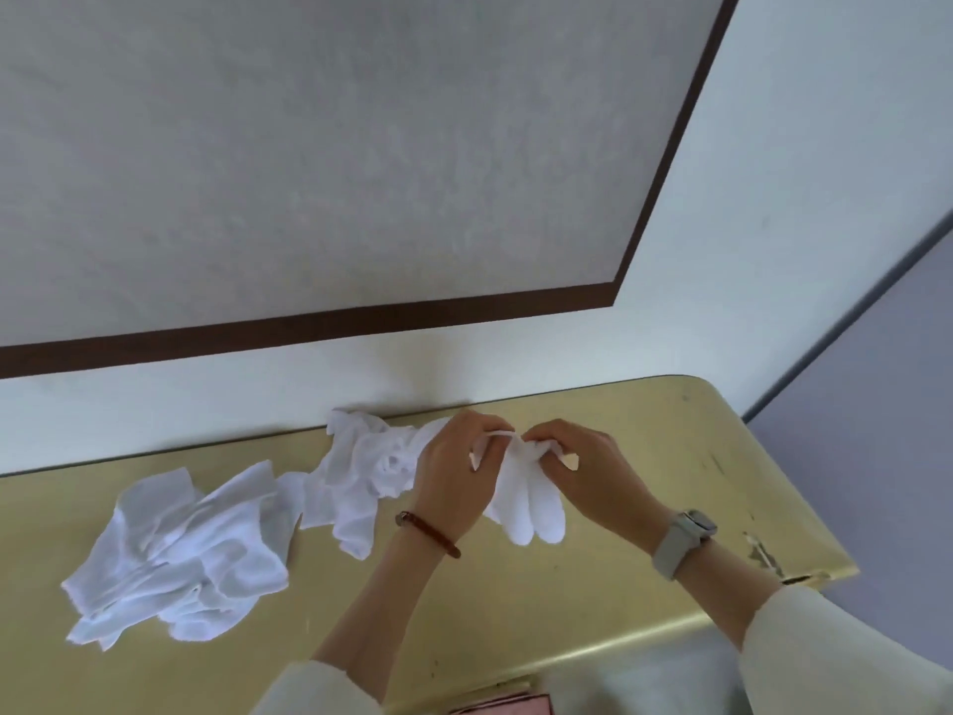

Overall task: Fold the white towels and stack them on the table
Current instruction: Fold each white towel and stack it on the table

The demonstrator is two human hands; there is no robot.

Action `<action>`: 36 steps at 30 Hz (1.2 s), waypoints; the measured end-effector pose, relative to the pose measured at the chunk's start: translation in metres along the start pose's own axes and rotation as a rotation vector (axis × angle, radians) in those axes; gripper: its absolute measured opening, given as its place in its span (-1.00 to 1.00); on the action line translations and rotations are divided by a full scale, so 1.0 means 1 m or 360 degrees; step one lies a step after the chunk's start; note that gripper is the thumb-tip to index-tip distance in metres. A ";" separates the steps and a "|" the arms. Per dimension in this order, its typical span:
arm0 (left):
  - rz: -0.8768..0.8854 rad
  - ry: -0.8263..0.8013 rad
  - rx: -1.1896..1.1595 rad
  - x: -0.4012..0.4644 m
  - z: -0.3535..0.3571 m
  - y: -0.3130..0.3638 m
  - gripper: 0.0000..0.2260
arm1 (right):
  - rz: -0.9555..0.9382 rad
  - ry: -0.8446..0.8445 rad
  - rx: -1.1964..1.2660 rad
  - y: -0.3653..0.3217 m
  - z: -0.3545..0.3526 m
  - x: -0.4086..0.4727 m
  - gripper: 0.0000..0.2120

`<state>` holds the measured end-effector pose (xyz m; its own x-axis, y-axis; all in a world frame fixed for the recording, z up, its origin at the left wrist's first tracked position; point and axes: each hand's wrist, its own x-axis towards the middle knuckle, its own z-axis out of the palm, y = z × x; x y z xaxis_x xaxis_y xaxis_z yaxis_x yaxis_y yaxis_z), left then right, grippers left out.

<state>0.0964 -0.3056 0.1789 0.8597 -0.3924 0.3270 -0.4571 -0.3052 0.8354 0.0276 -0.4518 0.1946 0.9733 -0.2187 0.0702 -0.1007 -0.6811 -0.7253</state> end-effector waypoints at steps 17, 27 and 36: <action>-0.0360 0.0211 0.0530 0.105 0.178 0.072 -0.91 | 0.0195 -0.0207 -0.0448 0.212 -0.190 0.065 -0.86; -0.0112 0.0550 0.0320 0.114 0.178 0.097 -0.92 | -0.0706 0.0502 -0.0827 0.224 -0.251 0.096 -0.83; -0.0449 0.0092 0.0478 -0.046 0.227 0.005 -0.85 | -0.0399 -0.0001 -0.0792 0.319 -0.167 -0.023 -0.74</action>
<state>0.0031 -0.4863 0.0678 0.9683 -0.2102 0.1353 -0.2405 -0.6367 0.7327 -0.0609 -0.7807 0.0765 0.9801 -0.0069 0.1985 0.0490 -0.9601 -0.2755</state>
